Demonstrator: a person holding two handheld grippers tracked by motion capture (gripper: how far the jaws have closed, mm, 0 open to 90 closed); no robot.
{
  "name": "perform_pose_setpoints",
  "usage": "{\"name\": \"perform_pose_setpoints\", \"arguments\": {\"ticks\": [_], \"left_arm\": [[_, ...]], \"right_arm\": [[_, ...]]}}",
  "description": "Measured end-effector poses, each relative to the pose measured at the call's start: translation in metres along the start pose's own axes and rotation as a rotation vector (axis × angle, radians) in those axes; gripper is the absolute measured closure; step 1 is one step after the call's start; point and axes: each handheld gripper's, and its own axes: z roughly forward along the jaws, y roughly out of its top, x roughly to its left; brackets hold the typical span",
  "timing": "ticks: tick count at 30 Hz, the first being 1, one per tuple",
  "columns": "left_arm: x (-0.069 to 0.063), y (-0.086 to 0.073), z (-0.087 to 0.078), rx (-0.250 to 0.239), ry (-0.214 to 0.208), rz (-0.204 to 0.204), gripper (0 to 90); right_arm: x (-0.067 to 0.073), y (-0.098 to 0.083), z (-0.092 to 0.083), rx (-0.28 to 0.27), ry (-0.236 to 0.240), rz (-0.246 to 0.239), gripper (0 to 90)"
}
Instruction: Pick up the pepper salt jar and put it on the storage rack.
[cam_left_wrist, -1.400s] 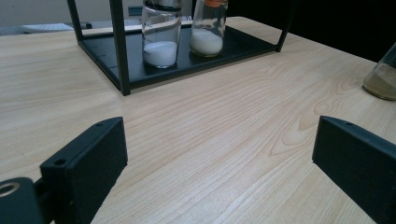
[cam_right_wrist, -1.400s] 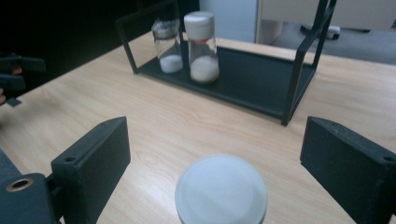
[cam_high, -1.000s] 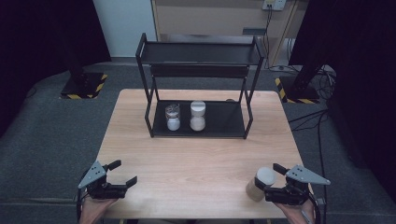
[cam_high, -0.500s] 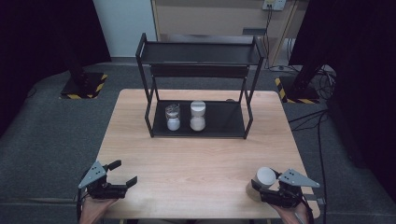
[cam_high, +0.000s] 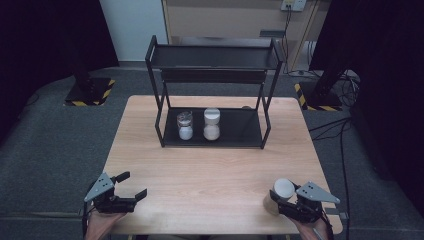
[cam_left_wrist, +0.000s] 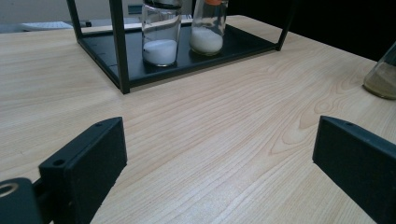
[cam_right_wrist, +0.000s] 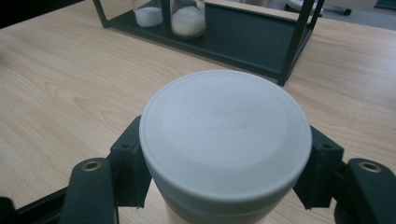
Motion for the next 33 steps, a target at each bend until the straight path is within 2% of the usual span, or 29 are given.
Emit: {"name": "perform_pose_setpoints", "arguments": {"ticks": [3, 11, 17, 33], "left_arm": [[0.0, 0.0, 0.0, 0.001, 0.0, 0.0, 1.8], [0.0, 0.0, 0.0, 0.0, 0.001, -0.002, 1.9], [0.0, 0.0, -0.001, -0.002, 0.001, -0.003, 1.9], [0.001, -0.001, -0.001, -0.003, -0.001, -0.006, 1.9]], "right_arm": [[-0.002, 0.003, 0.001, -0.006, 0.014, 0.004, 33.7], [0.001, 0.022, 0.011, 0.002, 0.034, -0.02, 33.7], [-0.001, 0.04, 0.022, 0.012, 0.06, -0.017, 33.7], [0.001, 0.085, 0.054, 0.031, 0.083, -0.034, 33.7]]}}
